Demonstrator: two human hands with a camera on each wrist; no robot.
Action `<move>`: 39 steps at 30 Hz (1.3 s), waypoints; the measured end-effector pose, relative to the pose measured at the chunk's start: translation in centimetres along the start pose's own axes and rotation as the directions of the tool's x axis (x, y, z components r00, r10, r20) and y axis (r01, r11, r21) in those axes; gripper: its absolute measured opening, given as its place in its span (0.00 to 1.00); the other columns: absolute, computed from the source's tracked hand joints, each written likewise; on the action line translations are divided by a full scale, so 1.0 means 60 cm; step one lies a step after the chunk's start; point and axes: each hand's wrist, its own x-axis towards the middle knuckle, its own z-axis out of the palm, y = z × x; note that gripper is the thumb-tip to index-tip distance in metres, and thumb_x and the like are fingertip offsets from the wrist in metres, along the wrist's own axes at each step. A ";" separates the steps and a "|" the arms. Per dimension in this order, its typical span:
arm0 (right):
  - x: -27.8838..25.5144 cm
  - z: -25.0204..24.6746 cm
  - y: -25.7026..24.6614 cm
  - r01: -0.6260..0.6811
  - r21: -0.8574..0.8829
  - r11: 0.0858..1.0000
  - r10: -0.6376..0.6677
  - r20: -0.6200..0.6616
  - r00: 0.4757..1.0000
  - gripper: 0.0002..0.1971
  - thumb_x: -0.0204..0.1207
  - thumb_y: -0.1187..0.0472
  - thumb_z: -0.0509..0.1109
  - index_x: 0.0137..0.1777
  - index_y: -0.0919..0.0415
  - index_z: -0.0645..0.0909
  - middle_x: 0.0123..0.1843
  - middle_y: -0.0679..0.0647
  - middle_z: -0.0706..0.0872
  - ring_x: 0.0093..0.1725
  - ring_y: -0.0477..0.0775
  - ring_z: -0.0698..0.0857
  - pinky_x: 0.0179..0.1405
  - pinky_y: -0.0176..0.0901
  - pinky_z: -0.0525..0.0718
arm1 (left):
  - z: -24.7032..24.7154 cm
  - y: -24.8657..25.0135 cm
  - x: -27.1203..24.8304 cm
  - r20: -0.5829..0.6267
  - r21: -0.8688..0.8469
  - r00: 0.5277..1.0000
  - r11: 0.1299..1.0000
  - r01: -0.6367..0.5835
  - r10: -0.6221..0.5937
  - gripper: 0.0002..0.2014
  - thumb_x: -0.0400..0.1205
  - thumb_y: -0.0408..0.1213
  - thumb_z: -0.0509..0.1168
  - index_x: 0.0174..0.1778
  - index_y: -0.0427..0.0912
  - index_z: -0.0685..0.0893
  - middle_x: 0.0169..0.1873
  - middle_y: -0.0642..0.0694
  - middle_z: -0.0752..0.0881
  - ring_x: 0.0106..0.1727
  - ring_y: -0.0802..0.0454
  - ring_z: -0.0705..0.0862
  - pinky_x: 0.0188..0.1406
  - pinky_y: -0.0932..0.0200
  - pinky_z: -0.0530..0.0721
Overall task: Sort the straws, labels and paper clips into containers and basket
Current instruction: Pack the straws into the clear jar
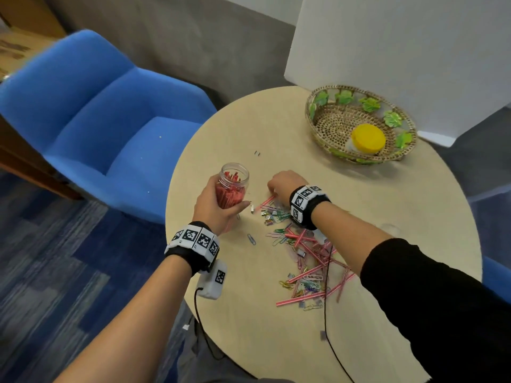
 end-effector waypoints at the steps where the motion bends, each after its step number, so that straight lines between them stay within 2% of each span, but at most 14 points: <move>1: 0.004 -0.012 -0.001 0.025 -0.098 0.995 -0.021 0.039 0.999 0.07 0.80 0.65 0.68 0.55 0.61 0.86 0.53 0.58 0.88 0.54 0.63 0.86 0.51 0.47 0.79 | 0.001 -0.002 0.002 0.003 0.002 1.000 1.000 -0.003 0.003 0.37 0.69 0.43 0.84 0.72 0.43 0.75 0.61 0.47 0.86 0.62 0.50 0.84 0.66 0.49 0.83; 4: 0.011 -0.020 0.000 0.059 -0.198 0.978 -0.040 0.102 0.994 0.07 0.81 0.63 0.67 0.53 0.63 0.85 0.52 0.59 0.88 0.52 0.63 0.87 0.47 0.47 0.79 | 0.004 -0.008 0.007 0.011 -0.001 1.000 1.000 -0.010 0.010 0.37 0.69 0.44 0.84 0.72 0.44 0.75 0.61 0.48 0.86 0.62 0.50 0.85 0.66 0.47 0.84; 7: 0.009 -0.001 0.006 0.026 -0.078 0.997 -0.017 0.111 0.994 0.13 0.76 0.55 0.73 0.55 0.61 0.83 0.51 0.58 0.85 0.48 0.62 0.86 0.39 0.46 0.77 | 0.006 -0.011 0.010 0.009 0.009 1.000 1.000 -0.020 0.020 0.37 0.69 0.44 0.84 0.72 0.45 0.75 0.61 0.48 0.86 0.62 0.50 0.85 0.66 0.46 0.83; 11: -0.002 0.018 0.014 -0.027 0.064 0.998 0.019 0.134 0.991 0.09 0.78 0.59 0.71 0.55 0.62 0.81 0.50 0.58 0.85 0.41 0.60 0.82 0.39 0.46 0.78 | 0.017 -0.014 0.010 0.037 0.055 0.998 0.997 -0.054 0.052 0.39 0.67 0.47 0.85 0.72 0.47 0.75 0.62 0.48 0.86 0.63 0.50 0.85 0.66 0.43 0.83; 13: -0.014 0.022 0.024 -0.095 0.166 0.982 0.074 0.124 0.989 0.08 0.81 0.60 0.66 0.54 0.63 0.81 0.51 0.59 0.84 0.42 0.60 0.81 0.42 0.47 0.78 | 0.023 -0.013 0.010 0.054 0.064 0.997 0.996 -0.061 0.058 0.39 0.67 0.47 0.85 0.72 0.47 0.75 0.62 0.49 0.86 0.63 0.50 0.85 0.66 0.43 0.83; 16: -0.054 0.013 0.064 -0.242 0.411 0.879 0.245 0.046 0.968 0.13 0.82 0.66 0.58 0.53 0.68 0.85 0.49 0.59 0.78 0.50 0.64 0.83 0.45 0.44 0.74 | 0.037 -0.006 0.008 0.094 0.092 0.993 0.992 -0.082 0.074 0.39 0.67 0.47 0.85 0.72 0.47 0.75 0.62 0.48 0.86 0.63 0.49 0.85 0.66 0.44 0.83; 18: -0.104 0.012 0.099 -0.315 0.511 0.799 0.355 0.022 0.935 0.13 0.81 0.67 0.61 0.50 0.68 0.88 0.47 0.60 0.84 0.49 0.62 0.83 0.46 0.41 0.75 | 0.048 0.000 0.003 0.126 0.114 0.989 0.989 -0.095 0.081 0.39 0.67 0.48 0.84 0.72 0.46 0.75 0.62 0.48 0.86 0.63 0.48 0.84 0.66 0.45 0.83; 21: -0.190 0.042 0.116 -0.365 0.585 0.724 0.391 0.088 0.916 0.05 0.76 0.62 0.69 0.43 0.58 0.87 0.43 0.52 0.85 0.44 0.55 0.82 0.42 0.38 0.75 | 0.061 0.005 -0.002 0.155 0.149 0.984 0.983 -0.107 0.084 0.41 0.66 0.51 0.84 0.73 0.46 0.74 0.64 0.47 0.86 0.65 0.47 0.84 0.67 0.45 0.82; 22: -0.214 0.060 0.108 -0.372 0.582 0.723 0.367 0.134 0.921 0.02 0.73 0.61 0.73 0.45 0.54 0.86 0.45 0.50 0.85 0.44 0.53 0.83 0.39 0.37 0.76 | 0.065 0.007 -0.002 0.155 0.162 0.984 0.981 -0.110 0.085 0.42 0.66 0.51 0.84 0.74 0.46 0.74 0.64 0.47 0.86 0.65 0.47 0.84 0.67 0.44 0.82; 23: -0.234 0.079 0.096 -0.381 0.563 0.733 0.339 0.183 0.923 0.09 0.71 0.61 0.77 0.50 0.52 0.85 0.49 0.49 0.84 0.45 0.51 0.83 0.39 0.37 0.77 | 0.068 0.010 -0.004 0.151 0.174 0.985 0.978 -0.112 0.086 0.42 0.66 0.51 0.84 0.74 0.46 0.74 0.65 0.46 0.86 0.65 0.47 0.84 0.67 0.45 0.82; 26: -0.265 0.129 0.065 -0.371 0.427 0.825 0.313 0.201 0.928 0.32 0.71 0.60 0.79 0.74 0.52 0.75 0.69 0.55 0.77 0.60 0.57 0.82 0.56 0.47 0.84 | 0.079 0.020 -0.010 0.138 0.197 0.986 0.973 -0.117 0.091 0.41 0.67 0.48 0.84 0.73 0.44 0.75 0.64 0.45 0.86 0.65 0.45 0.84 0.66 0.48 0.82; 28: -0.267 0.150 0.056 -0.363 0.333 0.870 0.331 0.149 0.932 0.33 0.74 0.62 0.76 0.78 0.51 0.70 0.74 0.57 0.72 0.65 0.61 0.80 0.62 0.54 0.84 | 0.085 0.023 -0.018 0.142 0.208 0.986 0.971 -0.120 0.091 0.40 0.67 0.47 0.84 0.73 0.44 0.74 0.64 0.44 0.86 0.65 0.45 0.84 0.65 0.49 0.81; 34: -0.264 0.161 0.039 -0.283 0.233 0.930 0.281 0.043 0.959 0.16 0.81 0.66 0.64 0.67 0.57 0.78 0.61 0.57 0.81 0.57 0.61 0.83 0.53 0.53 0.85 | 0.099 0.024 -0.042 0.152 0.224 0.985 0.968 -0.113 0.080 0.40 0.67 0.48 0.84 0.73 0.45 0.75 0.64 0.45 0.86 0.65 0.46 0.84 0.64 0.51 0.81; 39: -0.255 0.146 0.052 -0.219 0.192 0.957 0.219 0.026 0.975 0.06 0.82 0.61 0.67 0.53 0.60 0.85 0.49 0.56 0.87 0.50 0.59 0.87 0.51 0.52 0.86 | 0.100 0.024 -0.051 0.133 0.237 0.988 0.966 -0.105 0.075 0.40 0.67 0.50 0.84 0.72 0.45 0.75 0.63 0.46 0.87 0.64 0.45 0.84 0.63 0.49 0.82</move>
